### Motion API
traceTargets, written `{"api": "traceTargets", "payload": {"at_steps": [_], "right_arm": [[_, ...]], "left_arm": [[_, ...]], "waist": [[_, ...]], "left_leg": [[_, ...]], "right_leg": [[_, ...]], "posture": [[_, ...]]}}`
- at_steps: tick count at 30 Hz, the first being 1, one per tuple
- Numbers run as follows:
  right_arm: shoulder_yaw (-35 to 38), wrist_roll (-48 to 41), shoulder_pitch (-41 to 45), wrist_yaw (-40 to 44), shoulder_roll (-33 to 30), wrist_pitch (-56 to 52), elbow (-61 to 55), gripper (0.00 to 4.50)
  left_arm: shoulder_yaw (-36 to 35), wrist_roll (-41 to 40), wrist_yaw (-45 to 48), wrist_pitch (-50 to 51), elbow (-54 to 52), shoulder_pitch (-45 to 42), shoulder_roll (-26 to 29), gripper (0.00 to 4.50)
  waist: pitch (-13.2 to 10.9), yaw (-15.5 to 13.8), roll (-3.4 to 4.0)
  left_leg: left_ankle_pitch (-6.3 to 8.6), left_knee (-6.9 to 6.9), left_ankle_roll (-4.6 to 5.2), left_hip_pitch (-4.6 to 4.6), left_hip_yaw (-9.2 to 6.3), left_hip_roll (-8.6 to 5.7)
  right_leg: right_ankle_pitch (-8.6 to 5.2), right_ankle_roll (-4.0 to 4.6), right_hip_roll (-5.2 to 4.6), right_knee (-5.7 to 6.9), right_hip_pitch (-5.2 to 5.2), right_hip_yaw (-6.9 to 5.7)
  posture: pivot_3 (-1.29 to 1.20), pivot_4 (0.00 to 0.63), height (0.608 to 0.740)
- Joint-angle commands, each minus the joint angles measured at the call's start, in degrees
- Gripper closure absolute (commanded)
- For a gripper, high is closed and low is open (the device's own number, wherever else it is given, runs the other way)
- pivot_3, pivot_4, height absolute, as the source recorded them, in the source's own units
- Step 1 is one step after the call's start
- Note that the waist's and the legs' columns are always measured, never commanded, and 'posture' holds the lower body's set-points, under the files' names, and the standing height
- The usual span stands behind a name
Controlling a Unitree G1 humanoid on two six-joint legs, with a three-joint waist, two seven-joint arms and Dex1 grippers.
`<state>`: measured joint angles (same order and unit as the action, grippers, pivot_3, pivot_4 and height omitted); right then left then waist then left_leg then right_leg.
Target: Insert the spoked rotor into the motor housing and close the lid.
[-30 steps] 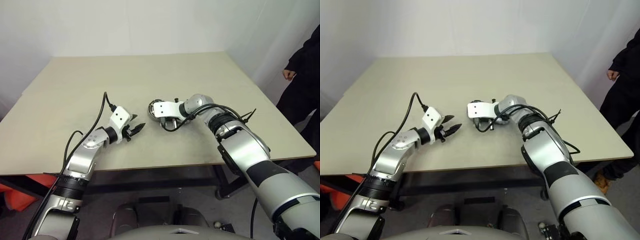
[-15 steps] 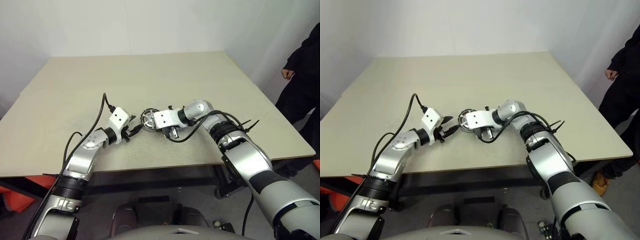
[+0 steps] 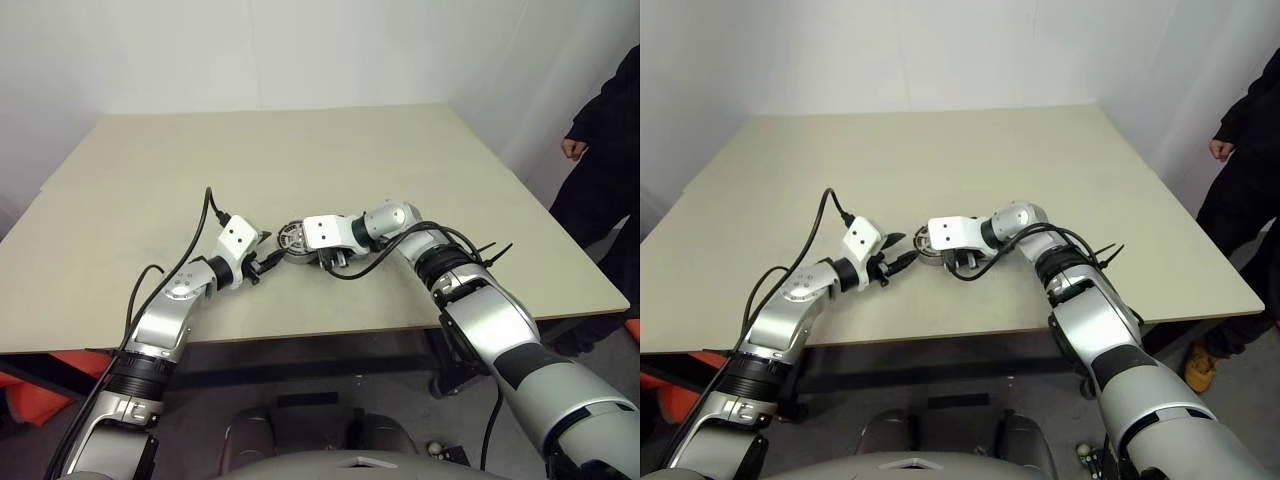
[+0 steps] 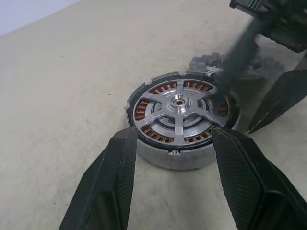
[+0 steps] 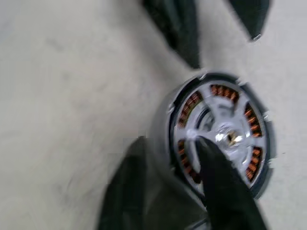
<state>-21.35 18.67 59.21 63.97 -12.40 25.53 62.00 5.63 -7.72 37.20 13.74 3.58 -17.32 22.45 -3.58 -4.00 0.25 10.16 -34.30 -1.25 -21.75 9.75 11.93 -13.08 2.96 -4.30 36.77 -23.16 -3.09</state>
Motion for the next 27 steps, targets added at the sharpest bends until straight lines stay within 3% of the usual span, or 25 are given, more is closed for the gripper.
{"api": "traceTargets", "payload": {"at_steps": [1, 5, 8, 12, 15, 19, 27], "right_arm": [[2.53, -3.97, 1.74, 1.71, -0.33, -0.83, -4.17, 1.44], [5.99, -9.94, 0.46, 4.95, -1.17, -6.18, -11.08, 0.06], [9.47, -14.80, -1.44, 4.40, -1.31, -13.83, -17.53, 0.02], [20.88, -27.03, -7.60, -6.75, 1.63, -44.25, -30.60, 0.02], [24.90, -31.83, -12.42, -13.11, 2.26, -59.32, -39.72, 0.02], [38.15, -43.65, -18.54, -24.56, 3.91, -87.07, -49.56, 0.02], [59.46, -53.55, -19.08, -38.89, 9.75, -114.97, -59.21, 0.02]], "left_arm": [[-0.73, -0.10, -0.11, -0.49, -1.81, -0.13, 0.42, 1.94], [-0.79, -0.31, 0.11, -0.57, -1.41, -0.33, 0.34, 1.94], [-0.94, -0.97, 0.37, -0.24, -1.34, -0.61, -0.01, 1.94], [-2.67, -4.93, 1.23, 2.20, -2.54, -1.24, -1.43, 1.94], [-3.85, -7.20, 1.67, 3.66, -3.36, -1.60, -1.96, 1.94], [-5.32, -9.42, 2.89, 4.69, -1.74, -4.00, -1.51, 1.94], [-4.07, -8.52, 4.25, 3.52, 1.26, -5.50, -1.25, 1.94]], "waist": [[0.00, -0.02, 0.00], [0.00, -0.07, 0.00], [0.00, -0.13, -0.01], [0.00, -0.59, -0.01], [0.00, -1.49, -0.01], [0.00, -2.10, -0.01], [0.01, -2.14, 0.00]], "left_leg": [[0.00, 0.00, 0.00, -0.01, 0.00, 0.00], [0.01, 0.00, 0.01, -0.06, 0.00, -0.01], [0.01, 0.00, 0.01, -0.04, 0.00, -0.01], [0.00, 0.01, 0.00, 0.05, -0.01, -0.02], [-0.01, 0.04, -0.01, 0.19, 0.00, -0.03], [-0.12, 0.17, -0.21, 0.24, 0.00, -0.05], [-0.55, 0.80, -0.91, 0.59, 0.04, -0.12]], "right_leg": [[0.00, 0.00, 0.00, -0.01, 0.00, 0.00], [0.00, 0.00, 0.00, -0.04, -0.02, 0.00], [0.00, 0.00, 0.00, -0.04, -0.01, 0.00], [0.00, 0.00, 0.00, -0.04, 0.09, 0.00], [0.00, -0.01, 0.00, -0.06, 0.23, 0.01], [-0.01, -0.03, 0.01, -0.06, 0.20, 0.01], [-0.26, -0.49, 0.01, -0.11, 0.21, 0.09]], "posture": [[0.00, 0.000, 0.740], [0.00, 0.000, 0.740], [0.00, 0.000, 0.740], [0.00, 0.000, 0.740], [0.00, 0.000, 0.740], [0.00, 0.000, 0.740], [0.00, 0.000, 0.740]]}}
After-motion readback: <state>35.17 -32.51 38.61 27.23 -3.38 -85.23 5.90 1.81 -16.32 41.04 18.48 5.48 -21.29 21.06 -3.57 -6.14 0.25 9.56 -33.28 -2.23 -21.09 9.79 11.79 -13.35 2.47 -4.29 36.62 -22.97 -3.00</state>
